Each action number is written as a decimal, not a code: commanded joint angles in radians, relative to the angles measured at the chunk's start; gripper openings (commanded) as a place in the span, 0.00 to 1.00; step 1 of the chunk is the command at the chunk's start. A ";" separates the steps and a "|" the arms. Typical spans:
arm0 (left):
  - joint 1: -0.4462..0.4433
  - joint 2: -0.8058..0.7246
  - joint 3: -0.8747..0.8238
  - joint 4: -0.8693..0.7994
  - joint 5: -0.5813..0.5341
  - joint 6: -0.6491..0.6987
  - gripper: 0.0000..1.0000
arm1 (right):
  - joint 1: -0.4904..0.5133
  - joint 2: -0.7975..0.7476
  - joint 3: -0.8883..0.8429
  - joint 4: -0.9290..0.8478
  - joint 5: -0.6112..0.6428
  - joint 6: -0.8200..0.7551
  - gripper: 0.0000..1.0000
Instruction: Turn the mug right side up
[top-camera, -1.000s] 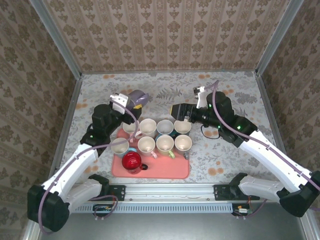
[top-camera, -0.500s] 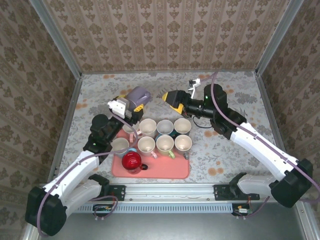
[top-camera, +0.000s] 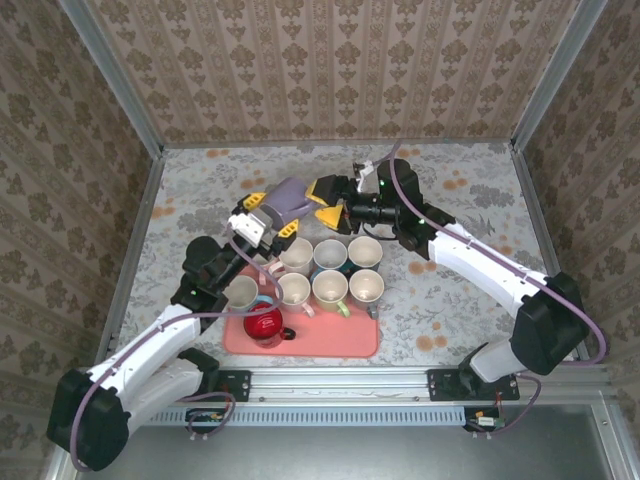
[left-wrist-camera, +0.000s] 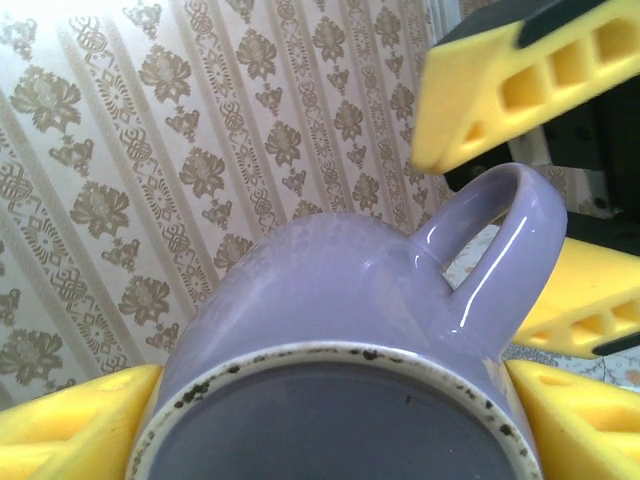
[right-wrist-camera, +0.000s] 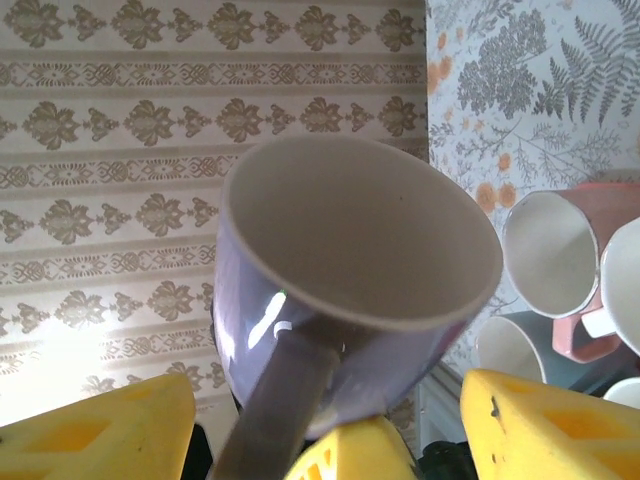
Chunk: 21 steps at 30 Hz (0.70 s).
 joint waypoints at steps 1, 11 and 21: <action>-0.015 -0.038 0.006 0.096 0.033 0.099 0.20 | 0.017 0.021 0.044 0.064 -0.028 0.079 0.66; -0.053 -0.056 0.006 0.001 0.010 0.277 0.20 | 0.055 0.061 0.031 0.077 -0.042 0.087 0.34; -0.077 -0.054 -0.003 -0.028 -0.024 0.334 0.49 | 0.049 0.054 0.027 0.073 -0.042 0.068 0.05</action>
